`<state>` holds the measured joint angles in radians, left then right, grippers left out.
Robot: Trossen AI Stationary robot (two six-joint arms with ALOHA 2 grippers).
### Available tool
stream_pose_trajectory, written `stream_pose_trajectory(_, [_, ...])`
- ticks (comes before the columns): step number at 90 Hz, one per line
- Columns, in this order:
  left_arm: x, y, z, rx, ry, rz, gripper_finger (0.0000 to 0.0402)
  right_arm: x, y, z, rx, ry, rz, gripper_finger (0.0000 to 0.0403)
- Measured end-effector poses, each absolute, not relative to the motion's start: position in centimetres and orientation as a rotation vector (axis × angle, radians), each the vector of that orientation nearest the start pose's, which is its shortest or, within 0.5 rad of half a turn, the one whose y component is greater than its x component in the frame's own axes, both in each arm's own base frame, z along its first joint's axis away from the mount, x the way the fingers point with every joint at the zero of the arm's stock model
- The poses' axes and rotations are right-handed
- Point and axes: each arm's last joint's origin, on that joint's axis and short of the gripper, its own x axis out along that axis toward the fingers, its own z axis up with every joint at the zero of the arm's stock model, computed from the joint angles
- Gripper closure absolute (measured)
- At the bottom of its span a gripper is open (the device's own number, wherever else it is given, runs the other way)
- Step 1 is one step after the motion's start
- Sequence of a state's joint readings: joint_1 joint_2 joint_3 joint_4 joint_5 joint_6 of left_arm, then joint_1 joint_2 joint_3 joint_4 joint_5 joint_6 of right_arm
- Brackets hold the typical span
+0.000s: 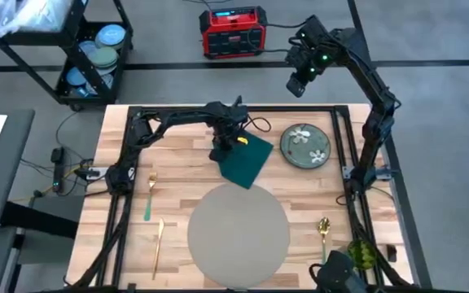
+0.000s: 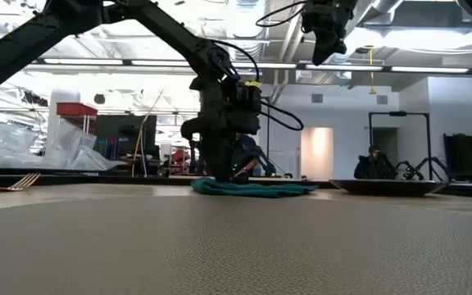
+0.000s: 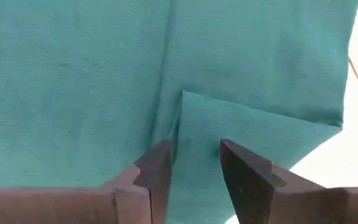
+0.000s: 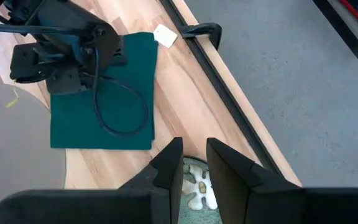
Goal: Set table place
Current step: Fold the green napkin
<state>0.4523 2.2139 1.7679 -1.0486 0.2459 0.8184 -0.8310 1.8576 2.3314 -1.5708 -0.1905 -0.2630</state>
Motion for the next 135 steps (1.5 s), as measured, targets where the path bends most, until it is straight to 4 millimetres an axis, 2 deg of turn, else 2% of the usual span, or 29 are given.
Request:
stream_pose_trajectory(11, [39.3, 18.0, 16.3, 0.155, 1.358, -0.415, 0.0312, 22.6, -24.0, 43.6, 0.311, 1.029, -0.438, 0.034])
stream_pose_trajectory(32, [39.4, 17.9, 16.3, 0.151, 1.357, -0.407, 0.0394, 22.6, -24.0, 43.6, 0.312, 1.029, -0.438, 0.034])
stream_pose_trajectory(61, [39.4, 18.2, 16.5, 0.118, 1.418, -0.275, 0.0401, 23.2, -23.3, 43.6, 0.299, 1.032, -0.414, 0.034])
stream_pose_trajectory(88, [40.0, 19.4, 20.1, 0.002, 1.37, -0.114, 0.0401, 23.2, -23.3, 43.6, 0.298, 1.032, -0.414, 0.034])
stream_pose_trajectory(96, [40.4, 20.2, 20.7, -0.01, 1.305, -0.057, 0.0401, 23.2, -23.3, 43.6, 0.298, 1.032, -0.413, 0.034])
stream_pose_trajectory(108, [39.9, 22.3, 21.1, -0.087, 1.26, 0.066, 0.0401, 23.2, -23.3, 43.6, 0.297, 1.032, -0.412, 0.034])
stream_pose_trajectory(135, [36.6, 27.6, 21.1, -0.334, 1.227, 0.322, 0.0401, 23.2, -23.3, 43.6, 0.296, 1.032, -0.412, 0.034])
